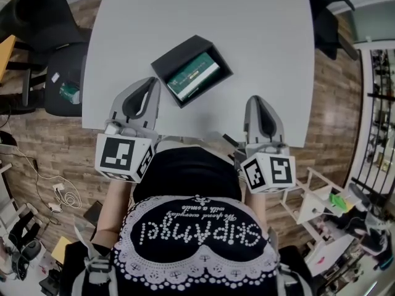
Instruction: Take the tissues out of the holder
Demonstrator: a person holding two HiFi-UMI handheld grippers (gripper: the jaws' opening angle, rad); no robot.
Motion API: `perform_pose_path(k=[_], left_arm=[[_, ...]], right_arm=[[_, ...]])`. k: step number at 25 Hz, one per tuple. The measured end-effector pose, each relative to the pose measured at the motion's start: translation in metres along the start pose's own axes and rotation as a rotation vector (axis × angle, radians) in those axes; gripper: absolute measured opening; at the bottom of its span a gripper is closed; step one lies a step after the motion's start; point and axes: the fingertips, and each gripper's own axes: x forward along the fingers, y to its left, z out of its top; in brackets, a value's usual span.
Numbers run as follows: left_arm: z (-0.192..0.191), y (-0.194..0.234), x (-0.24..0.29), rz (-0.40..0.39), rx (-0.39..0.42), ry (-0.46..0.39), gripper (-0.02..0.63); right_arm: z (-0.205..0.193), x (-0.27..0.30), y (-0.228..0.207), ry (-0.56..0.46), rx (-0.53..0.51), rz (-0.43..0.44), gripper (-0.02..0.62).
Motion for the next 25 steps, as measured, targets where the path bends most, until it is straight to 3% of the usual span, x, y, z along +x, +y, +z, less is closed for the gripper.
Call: perform_pose_path(k=[6, 8, 14, 25], left_arm=[[0.001, 0.001, 0.001, -0.006, 0.021, 0.022, 0.044], [0.000, -0.002, 0.003, -0.026, 0.023, 0.039, 0.122], [-0.004, -0.016, 0.017, -0.086, 0.062, 0.090, 0.218], [-0.033, -0.033, 0.051, -0.155, 0.025, 0.252, 0.305]], right_arm=[[0.002, -0.004, -0.002, -0.016, 0.008, 0.000, 0.035], [0.000, -0.004, -0.003, -0.019, 0.016, 0.000, 0.035], [-0.009, -0.006, -0.006, -0.026, 0.047, -0.002, 0.035], [-0.019, -0.005, -0.016, -0.040, 0.083, 0.003, 0.035]])
